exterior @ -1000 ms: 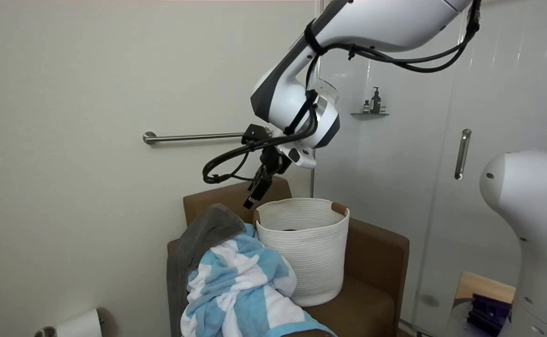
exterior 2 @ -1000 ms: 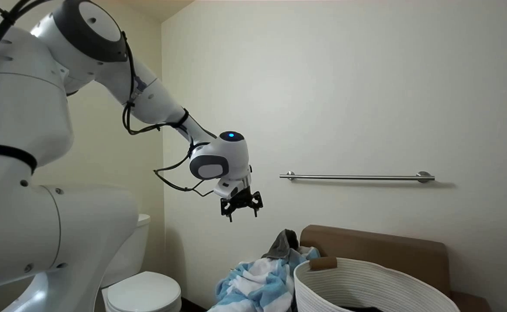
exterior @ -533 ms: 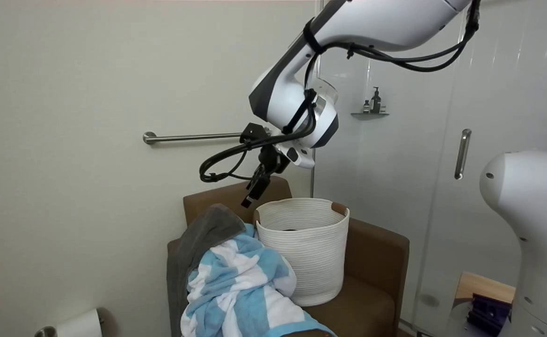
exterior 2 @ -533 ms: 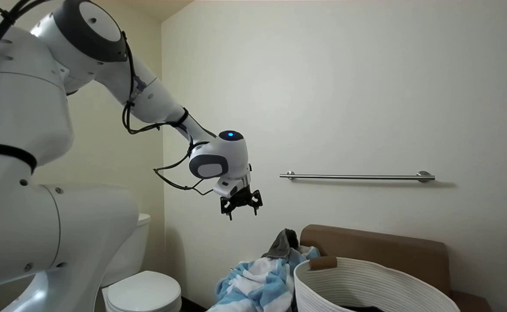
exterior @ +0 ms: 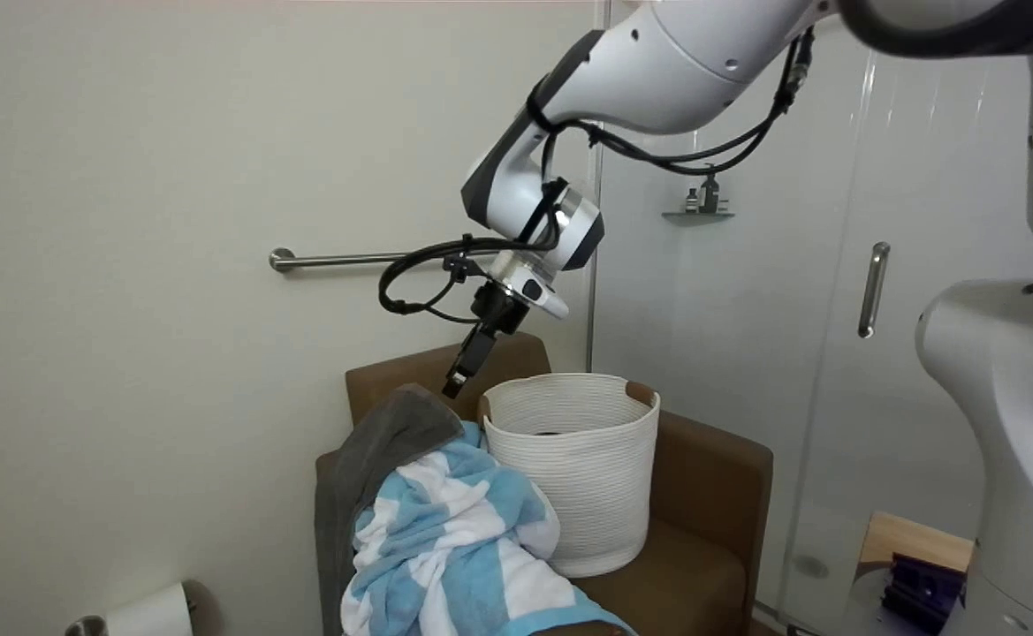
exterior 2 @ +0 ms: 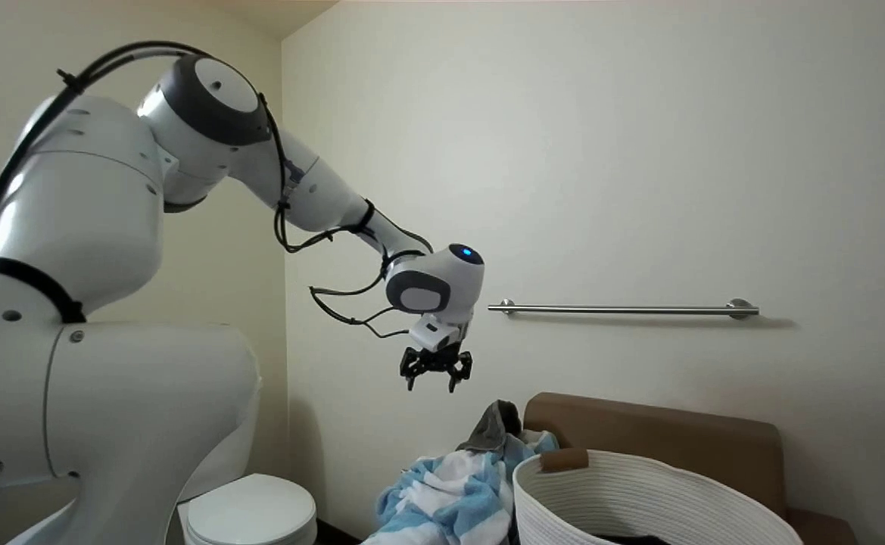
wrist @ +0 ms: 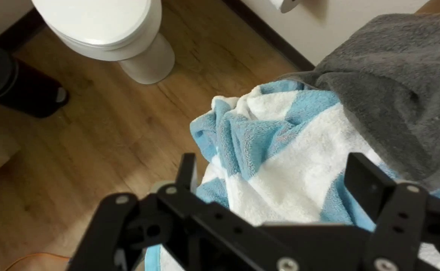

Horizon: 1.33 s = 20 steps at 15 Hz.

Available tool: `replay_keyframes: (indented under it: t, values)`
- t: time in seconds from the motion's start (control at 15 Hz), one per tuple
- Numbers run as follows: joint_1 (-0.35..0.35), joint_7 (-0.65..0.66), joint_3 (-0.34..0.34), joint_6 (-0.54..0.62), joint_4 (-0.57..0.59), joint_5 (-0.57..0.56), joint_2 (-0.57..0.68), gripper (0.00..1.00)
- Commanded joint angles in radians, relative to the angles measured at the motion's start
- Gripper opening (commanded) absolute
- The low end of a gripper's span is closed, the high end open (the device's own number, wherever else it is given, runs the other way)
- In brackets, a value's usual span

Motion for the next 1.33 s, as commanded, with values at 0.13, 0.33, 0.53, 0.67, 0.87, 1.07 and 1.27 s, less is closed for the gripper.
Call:
replay_keyframes:
  t: [0.13, 0.33, 0.53, 0.67, 0.87, 1.07, 1.27]
  values:
    - [-0.404, 0.161, 0.364, 0.044, 0.291, -0.057, 0.232, 1.00]
    - [-0.575, 0.289, 0.592, 0.201, 0.411, -0.244, 0.319, 1.00]
    - [-0.658, 0.513, 0.719, 0.331, 0.476, -0.508, 0.386, 1.00]
    - [-0.572, 0.606, 0.606, 0.285, 0.516, -0.515, 0.465, 1.00]
    - [-0.675, 0.831, 0.705, 0.251, 0.555, -0.775, 0.470, 1.00]
    - [-0.783, 0.928, 0.798, 0.087, 0.635, -0.958, 0.478, 1.00]
    - [-0.910, 0.910, 0.916, -0.111, 0.740, -1.041, 0.504, 1.00]
